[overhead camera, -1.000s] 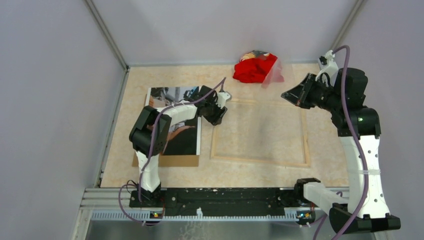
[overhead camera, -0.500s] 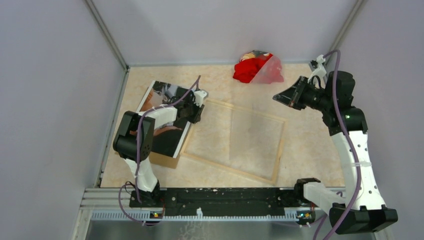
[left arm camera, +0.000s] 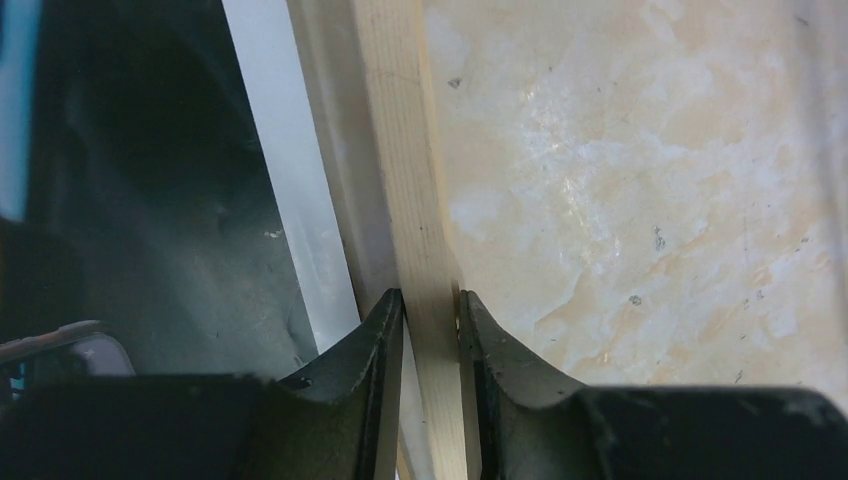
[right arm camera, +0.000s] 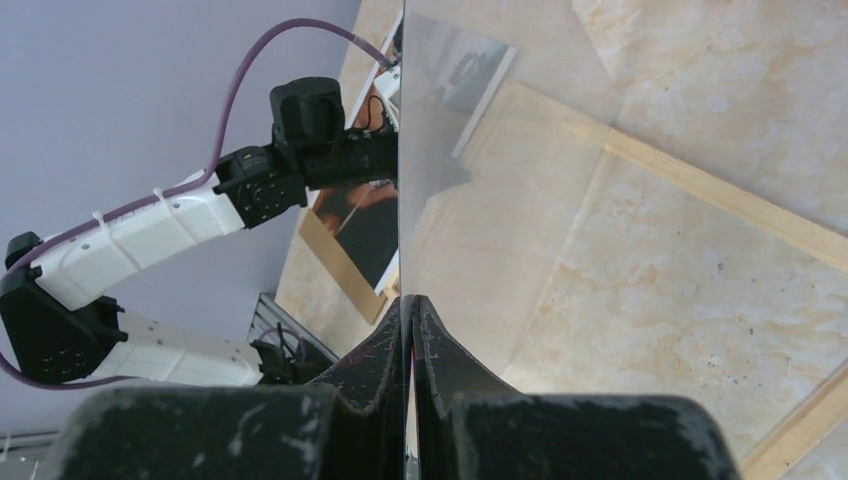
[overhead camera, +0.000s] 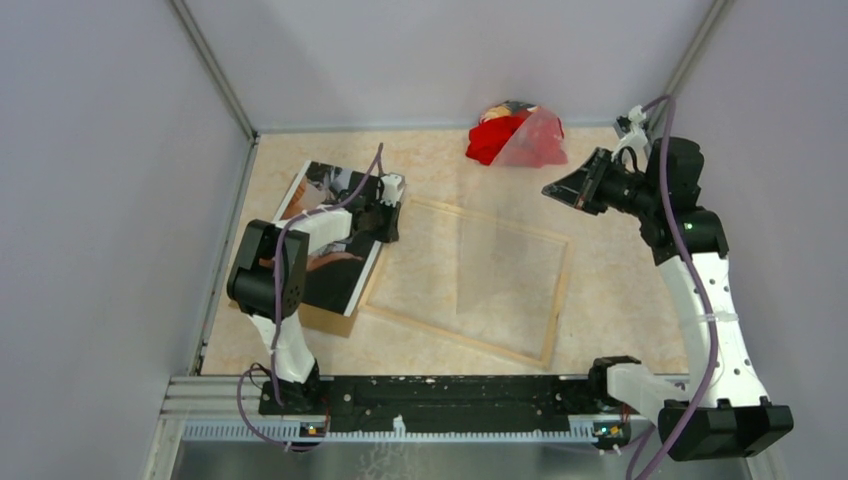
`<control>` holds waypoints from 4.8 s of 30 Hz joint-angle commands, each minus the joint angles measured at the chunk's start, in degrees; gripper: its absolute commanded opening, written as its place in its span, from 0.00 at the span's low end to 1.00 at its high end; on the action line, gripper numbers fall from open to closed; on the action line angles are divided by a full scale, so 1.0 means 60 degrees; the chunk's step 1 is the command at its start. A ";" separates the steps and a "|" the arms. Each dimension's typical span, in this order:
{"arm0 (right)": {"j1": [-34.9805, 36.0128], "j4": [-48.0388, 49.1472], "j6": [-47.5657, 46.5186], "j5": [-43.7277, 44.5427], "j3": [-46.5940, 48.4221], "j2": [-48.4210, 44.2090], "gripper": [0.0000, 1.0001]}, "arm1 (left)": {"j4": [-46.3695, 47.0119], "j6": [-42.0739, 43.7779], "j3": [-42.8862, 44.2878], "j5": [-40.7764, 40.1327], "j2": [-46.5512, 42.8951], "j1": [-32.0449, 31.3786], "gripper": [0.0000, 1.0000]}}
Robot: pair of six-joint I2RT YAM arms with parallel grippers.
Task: Put the photo into the frame
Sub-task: Adjust the photo frame at the center of the board, then place the photo frame item in the photo frame.
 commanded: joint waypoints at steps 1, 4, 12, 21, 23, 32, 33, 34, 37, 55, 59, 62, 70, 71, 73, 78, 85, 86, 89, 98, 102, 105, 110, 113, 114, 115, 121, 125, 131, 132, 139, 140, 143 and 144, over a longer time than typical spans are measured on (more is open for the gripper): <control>-0.0102 0.0457 -0.0264 -0.0079 0.0423 0.0246 0.00 | -0.1344 -0.1237 0.0012 -0.0779 0.1055 0.0158 0.09; -0.0091 0.0595 -0.0284 -0.0087 0.0670 0.0538 0.00 | -0.1368 -0.1827 0.0191 -0.0568 0.1137 0.0155 0.06; -0.0098 0.1177 -0.0418 -0.0185 0.1639 0.1938 0.00 | -0.1440 -0.3023 0.0202 0.0429 0.1532 0.0068 0.10; -0.0254 0.1061 -0.0870 0.0453 0.2679 0.3652 0.00 | -0.1209 -0.3377 -0.0604 0.2640 0.0705 0.0235 0.47; -0.0308 0.1062 -0.0837 0.0407 0.2878 0.3768 0.00 | -0.1519 -0.3128 -0.0794 0.2997 0.0453 0.0352 0.48; -0.0309 0.0605 -0.0961 0.0224 0.3615 0.3947 0.00 | -0.2221 -0.1733 -0.0964 0.4664 0.0140 0.0595 0.61; -0.0310 0.0632 -0.0924 0.0140 0.3518 0.3859 0.00 | -0.2496 -0.1256 -0.0697 0.4550 0.0121 0.0618 0.63; -0.0303 0.0659 -0.0924 0.0048 0.3411 0.3751 0.00 | -0.2781 -0.0699 -0.0332 0.4401 0.0067 0.0646 0.65; -0.0310 0.0686 -0.0922 0.0014 0.3117 0.3403 0.00 | -0.3370 0.1151 0.0707 0.3498 -0.0109 0.0635 0.69; -0.0501 -0.0295 -0.0794 0.0658 0.1775 0.1013 0.00 | -0.6091 0.7087 0.8651 0.4058 0.4586 -0.0533 0.99; -0.0501 -0.0443 -0.0846 0.0672 0.1531 0.0618 0.00 | -0.6324 0.7762 0.8877 0.3532 0.5020 -0.0773 0.99; -0.0501 -0.0442 -0.0856 0.0660 0.1409 0.0434 0.00 | -0.6038 0.7861 0.8698 0.2903 0.5101 -0.0971 0.94; -0.0501 -0.0419 -0.0894 0.0497 0.1270 0.0300 0.00 | -0.5565 0.6665 0.8834 0.2043 0.5516 -0.1058 0.66; -0.0501 -0.0389 -0.0900 0.0472 0.1260 0.0310 0.00 | -0.5512 0.6515 0.8802 0.1841 0.5513 -0.1059 0.64; -0.0501 -0.0319 -0.0885 0.0438 0.1240 0.0327 0.00 | -0.5443 0.6339 0.8746 0.1366 0.5506 -0.1044 0.60; -0.0497 -0.0061 -0.0764 0.0243 0.1139 0.0428 0.00 | -0.5269 0.6160 0.8374 0.0740 0.5359 -0.0951 0.57; -0.0493 0.0215 -0.0680 0.0064 0.1066 0.0614 0.00 | -0.5269 0.5237 0.8280 0.0485 0.5464 -0.0674 0.52; -0.0500 0.0239 -0.0687 0.0043 0.1084 0.0666 0.00 | -0.5256 0.5092 0.8244 0.0465 0.5472 -0.0667 0.51; -0.0787 0.0292 -0.0706 -0.0069 0.1157 0.0827 0.00 | -0.5280 0.4391 0.8135 0.0439 0.5487 -0.0574 0.46; -0.1087 0.0612 -0.0585 -0.0530 0.1331 0.1183 0.00 | -0.4828 0.3995 0.6818 0.0366 0.4813 -0.0573 0.60; -0.1087 0.1087 -0.0177 -0.0897 0.0960 0.1092 0.00 | -0.4122 0.4304 0.6531 0.0317 0.4293 -0.0570 0.87; -0.1087 0.1352 0.0049 -0.1167 0.0703 0.1031 0.00 | -0.4266 0.4364 0.7013 0.0178 0.4017 -0.0506 0.95; -0.0951 0.1945 0.0625 -0.1526 0.0322 0.0844 0.00 | -0.4902 0.3852 0.7260 0.0564 0.3230 -0.0121 0.98; -0.0848 0.1963 0.0665 -0.1498 0.0288 0.0714 0.00 | -0.4920 0.3675 0.5958 0.0996 0.2328 -0.0095 0.99; -0.0821 0.2027 0.0732 -0.1513 0.0275 0.0690 0.00 | -0.4879 0.3578 0.5478 0.1179 0.2020 -0.0095 0.99; -0.0782 0.2084 0.0812 -0.1515 0.0240 0.0661 0.00 | -0.4830 0.3442 0.4881 0.1422 0.1689 -0.0095 0.99; -0.0128 0.2771 0.1447 -0.1557 0.0188 0.0743 0.00 | -0.4862 0.2760 0.3611 0.2739 0.0290 0.0239 0.99; 0.0375 0.3090 0.1764 -0.1515 0.0288 0.0883 0.00 | -0.5094 0.2615 0.3618 0.3188 -0.0087 0.0504 0.99; 0.0510 0.3226 0.1993 -0.1606 0.0287 0.0789 0.00 | -0.4574 0.1737 0.1971 0.4397 -0.0136 0.0390 0.96; 0.0510 0.3318 0.2074 -0.1662 0.0242 0.0776 0.00 | -0.4389 0.1576 0.1770 0.4416 -0.0080 0.0409 0.95; 0.0510 0.3738 0.2387 -0.1947 -0.0509 0.0774 0.00 | -0.4005 0.1318 0.1872 0.4775 -0.0199 0.1134 0.88; 0.0510 0.3985 0.2535 -0.1998 -0.0737 0.0741 0.00 | -0.4001 0.1355 0.1842 0.4726 -0.0270 0.1136 0.85; 0.0510 0.4421 0.2690 -0.2015 -0.1303 0.0687 0.00 | -0.3971 0.1349 0.1608 0.4860 -0.0339 0.1136 0.73; 0.0510 0.4566 0.2728 -0.2021 -0.1473 0.0685 0.00 | -0.3929 0.1339 0.1507 0.4916 -0.0349 0.1136 0.68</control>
